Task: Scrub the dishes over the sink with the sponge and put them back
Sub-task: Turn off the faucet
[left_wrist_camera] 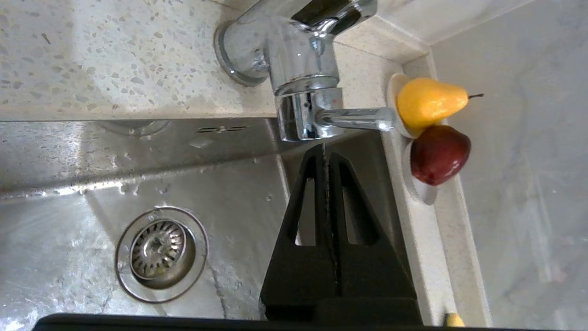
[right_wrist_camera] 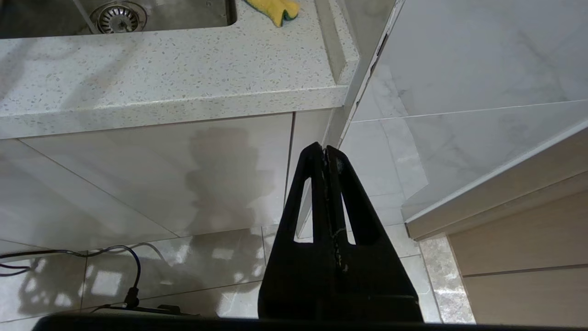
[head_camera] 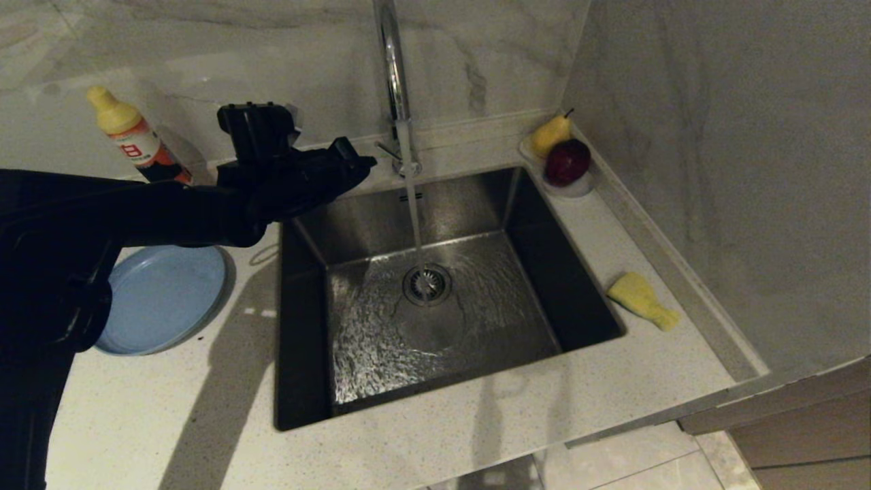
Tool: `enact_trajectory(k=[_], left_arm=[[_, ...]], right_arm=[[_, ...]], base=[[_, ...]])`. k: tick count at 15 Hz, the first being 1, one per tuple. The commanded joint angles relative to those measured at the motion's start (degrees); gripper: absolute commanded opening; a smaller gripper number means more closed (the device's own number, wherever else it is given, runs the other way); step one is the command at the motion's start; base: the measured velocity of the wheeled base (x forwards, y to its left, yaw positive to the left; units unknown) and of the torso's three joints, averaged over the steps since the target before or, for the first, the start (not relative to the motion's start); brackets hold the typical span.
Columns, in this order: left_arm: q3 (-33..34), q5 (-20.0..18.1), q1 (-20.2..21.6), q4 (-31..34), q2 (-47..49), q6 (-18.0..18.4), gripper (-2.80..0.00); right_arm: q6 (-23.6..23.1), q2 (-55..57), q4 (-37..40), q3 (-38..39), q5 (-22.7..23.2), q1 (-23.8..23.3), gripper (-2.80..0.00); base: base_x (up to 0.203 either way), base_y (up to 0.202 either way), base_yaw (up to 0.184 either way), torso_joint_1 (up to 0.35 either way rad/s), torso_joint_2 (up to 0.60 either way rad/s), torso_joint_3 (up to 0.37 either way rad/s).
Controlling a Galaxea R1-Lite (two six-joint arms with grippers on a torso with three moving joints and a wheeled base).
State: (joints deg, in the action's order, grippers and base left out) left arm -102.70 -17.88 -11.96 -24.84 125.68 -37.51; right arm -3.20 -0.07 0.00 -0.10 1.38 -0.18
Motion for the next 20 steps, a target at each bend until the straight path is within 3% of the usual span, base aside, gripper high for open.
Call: enact_trajectory(k=[1, 3, 6, 12, 20], left_arm=[[0.34, -1.16, 0.01, 0.06, -1.01, -0.41, -2.80], [1.00, -3.74, 0.01, -0.24, -1.40, -0.55, -2.80], [0.29, -4.16, -0.07, -0.21, -1.02, -0.71, -2.80], [-4.91, -1.52, -0.08, -0.84, 3.06, -0.46, -2.80], [-5.05, -2.16, -0.08, -2.66, 3.05, -0.63, -2.80]], right_arm=[[-0.07, 0.07, 0.00, 0.01, 0.03, 0.01, -2.80], [-0.06, 0.07, 0.00, 0.01, 0.03, 0.01, -2.80], [-0.06, 0.07, 0.00, 0.01, 0.03, 0.01, -2.80], [-0.06, 0.07, 0.00, 0.01, 0.03, 0.01, -2.80], [-0.14, 0.07, 0.00, 0.01, 0.03, 0.01, -2.80]], base=[[0.000, 0.000, 0.000, 0.000, 0.00, 0.000], [0.000, 0.000, 0.000, 0.000, 0.00, 0.000], [0.000, 0.000, 0.000, 0.000, 0.00, 0.000], [0.000, 0.000, 0.000, 0.000, 0.00, 0.000], [0.000, 0.000, 0.000, 0.000, 0.00, 0.000]])
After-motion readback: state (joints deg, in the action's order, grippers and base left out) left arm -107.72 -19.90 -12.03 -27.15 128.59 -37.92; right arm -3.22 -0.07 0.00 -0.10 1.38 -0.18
